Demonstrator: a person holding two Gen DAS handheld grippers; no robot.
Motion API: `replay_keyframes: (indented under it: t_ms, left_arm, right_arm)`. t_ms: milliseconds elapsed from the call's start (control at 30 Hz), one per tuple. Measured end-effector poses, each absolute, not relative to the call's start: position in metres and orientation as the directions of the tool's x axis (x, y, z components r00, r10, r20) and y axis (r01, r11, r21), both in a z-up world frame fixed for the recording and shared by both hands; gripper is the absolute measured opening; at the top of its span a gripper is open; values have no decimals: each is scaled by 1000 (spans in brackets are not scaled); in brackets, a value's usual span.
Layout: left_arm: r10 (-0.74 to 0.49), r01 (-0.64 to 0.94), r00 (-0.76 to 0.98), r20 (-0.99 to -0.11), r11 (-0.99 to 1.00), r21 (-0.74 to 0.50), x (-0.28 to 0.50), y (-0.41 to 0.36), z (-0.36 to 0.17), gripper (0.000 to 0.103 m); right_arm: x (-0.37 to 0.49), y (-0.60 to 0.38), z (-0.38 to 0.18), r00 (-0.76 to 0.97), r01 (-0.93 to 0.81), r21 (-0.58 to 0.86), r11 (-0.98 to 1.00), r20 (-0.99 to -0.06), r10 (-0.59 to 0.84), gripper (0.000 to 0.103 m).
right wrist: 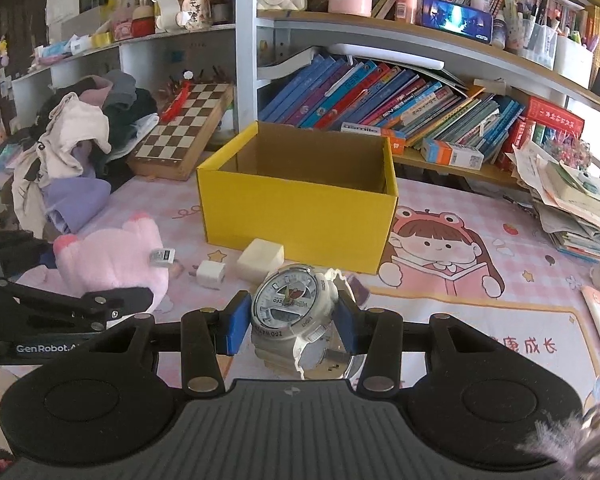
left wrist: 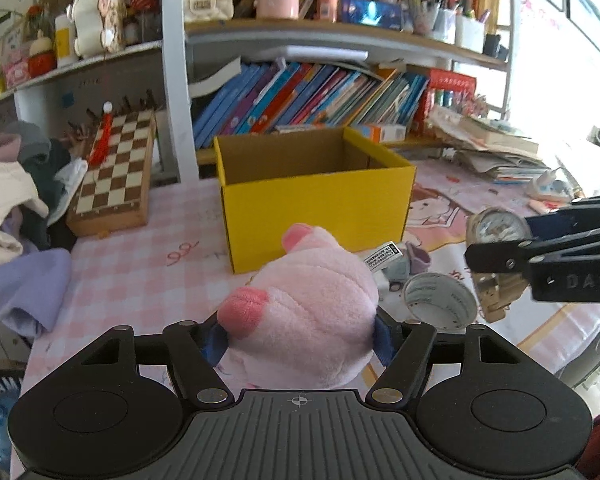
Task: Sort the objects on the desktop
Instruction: 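Lift the watch with the right tool while the left tool lifts the pig toward the yellow box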
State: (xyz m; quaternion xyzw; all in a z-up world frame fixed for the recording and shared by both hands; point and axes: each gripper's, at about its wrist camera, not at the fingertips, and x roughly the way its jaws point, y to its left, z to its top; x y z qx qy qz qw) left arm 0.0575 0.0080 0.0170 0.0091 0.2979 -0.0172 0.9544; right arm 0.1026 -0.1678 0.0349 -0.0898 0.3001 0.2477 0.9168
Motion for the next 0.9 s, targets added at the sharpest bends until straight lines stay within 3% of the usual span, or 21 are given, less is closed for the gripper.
replay_keyframes:
  t_ms: [367, 900]
  left_arm:
    - [-67, 97, 844, -532, 995, 28, 35, 11, 25, 69]
    - [-11, 35, 851, -525, 999, 36, 31, 28, 28, 70]
  right_arm:
    - [76, -157, 34, 706, -492, -10, 870, -590, 392, 43]
    - [87, -133, 34, 670, -557, -3, 830, -592, 448, 43]
